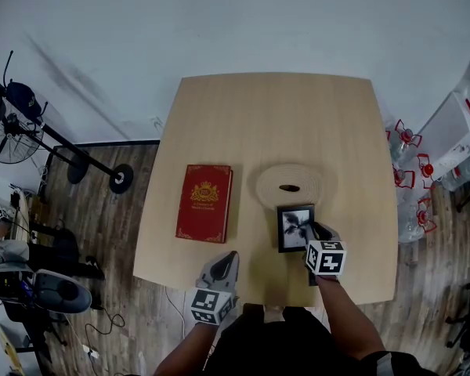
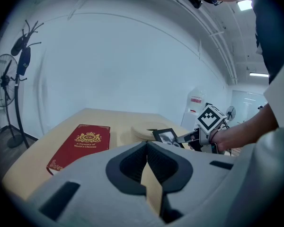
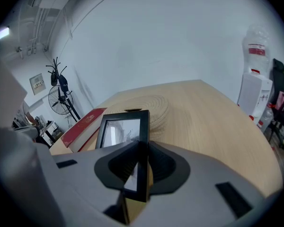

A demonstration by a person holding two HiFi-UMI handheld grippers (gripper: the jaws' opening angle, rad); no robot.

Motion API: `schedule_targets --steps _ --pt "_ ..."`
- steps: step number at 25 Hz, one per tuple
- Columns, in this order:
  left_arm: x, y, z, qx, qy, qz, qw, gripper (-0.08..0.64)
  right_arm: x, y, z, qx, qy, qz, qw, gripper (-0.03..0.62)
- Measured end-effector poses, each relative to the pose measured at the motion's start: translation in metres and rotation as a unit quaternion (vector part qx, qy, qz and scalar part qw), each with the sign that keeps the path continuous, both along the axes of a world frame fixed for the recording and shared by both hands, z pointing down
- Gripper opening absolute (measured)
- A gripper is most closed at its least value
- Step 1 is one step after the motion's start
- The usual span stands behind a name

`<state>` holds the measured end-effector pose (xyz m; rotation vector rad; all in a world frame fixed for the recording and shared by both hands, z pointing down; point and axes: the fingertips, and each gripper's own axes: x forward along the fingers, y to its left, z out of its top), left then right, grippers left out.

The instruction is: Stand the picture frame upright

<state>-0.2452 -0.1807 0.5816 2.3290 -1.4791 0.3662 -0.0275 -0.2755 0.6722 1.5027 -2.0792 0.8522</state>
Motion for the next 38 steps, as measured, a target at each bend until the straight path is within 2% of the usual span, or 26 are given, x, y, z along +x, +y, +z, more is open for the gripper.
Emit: schedule_targets --steps 22,28,38 --pt "-0.016 0.007 0.006 -0.007 0.008 -0.020 0.9997 0.000 -0.005 0.005 0.014 -0.015 0.006 0.016 1.000 0.064" --pt "-0.017 0.006 0.006 -0.006 0.010 -0.020 0.9997 0.000 -0.009 0.007 0.016 -0.018 0.010 0.000 1.000 0.076" --pt "-0.008 0.004 0.004 -0.003 0.016 -0.008 0.9998 0.000 0.002 0.012 -0.024 0.026 0.016 -0.013 0.999 0.095"
